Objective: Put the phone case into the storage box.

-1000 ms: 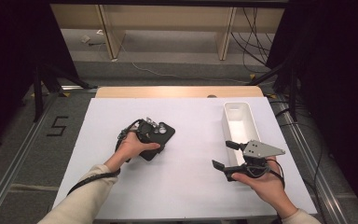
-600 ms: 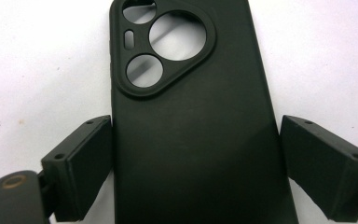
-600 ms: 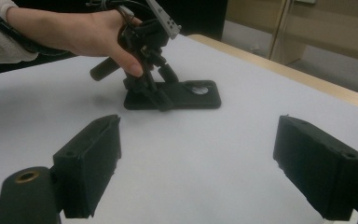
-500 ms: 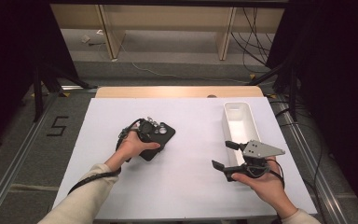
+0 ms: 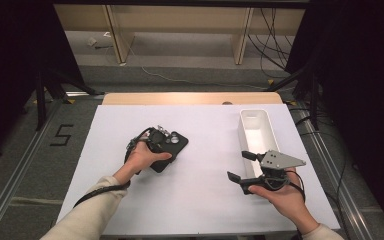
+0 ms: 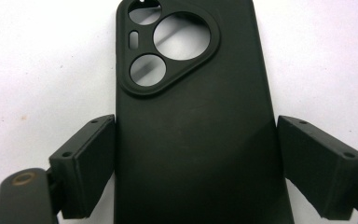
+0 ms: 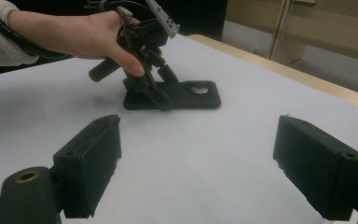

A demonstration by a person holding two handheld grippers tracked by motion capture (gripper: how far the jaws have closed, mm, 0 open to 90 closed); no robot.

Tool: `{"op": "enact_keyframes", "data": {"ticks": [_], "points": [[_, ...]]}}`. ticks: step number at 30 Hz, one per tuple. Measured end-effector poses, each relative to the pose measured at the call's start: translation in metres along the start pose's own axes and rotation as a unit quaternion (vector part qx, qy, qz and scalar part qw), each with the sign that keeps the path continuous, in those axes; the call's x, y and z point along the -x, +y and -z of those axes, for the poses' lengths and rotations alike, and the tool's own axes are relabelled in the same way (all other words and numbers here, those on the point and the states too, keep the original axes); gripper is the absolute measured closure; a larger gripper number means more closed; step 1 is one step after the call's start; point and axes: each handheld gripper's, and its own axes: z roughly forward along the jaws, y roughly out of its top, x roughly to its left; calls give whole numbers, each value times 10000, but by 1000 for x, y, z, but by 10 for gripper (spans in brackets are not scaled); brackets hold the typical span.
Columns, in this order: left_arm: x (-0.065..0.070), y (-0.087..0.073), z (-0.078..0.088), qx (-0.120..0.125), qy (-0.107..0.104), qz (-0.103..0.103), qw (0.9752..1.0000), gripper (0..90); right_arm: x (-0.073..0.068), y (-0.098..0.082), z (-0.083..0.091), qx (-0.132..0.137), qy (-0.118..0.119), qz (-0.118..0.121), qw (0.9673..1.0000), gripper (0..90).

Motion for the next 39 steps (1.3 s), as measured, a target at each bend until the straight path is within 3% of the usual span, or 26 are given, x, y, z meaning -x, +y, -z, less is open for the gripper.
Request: {"op": "enact_keyframes", "data": {"ticks": [18,33,39], "points": [[3,-2,8,255,-48,52,9996,162,1,-1,-1,0,-51,-20,10000,159],[10,-2,32,916,0,78,9958,161,3,0,-2,35,-96,-52,9999,159],[18,0,40,1055,-52,-40,9944,161,4,2,-2,86,-152,-84,9998,159]]}}
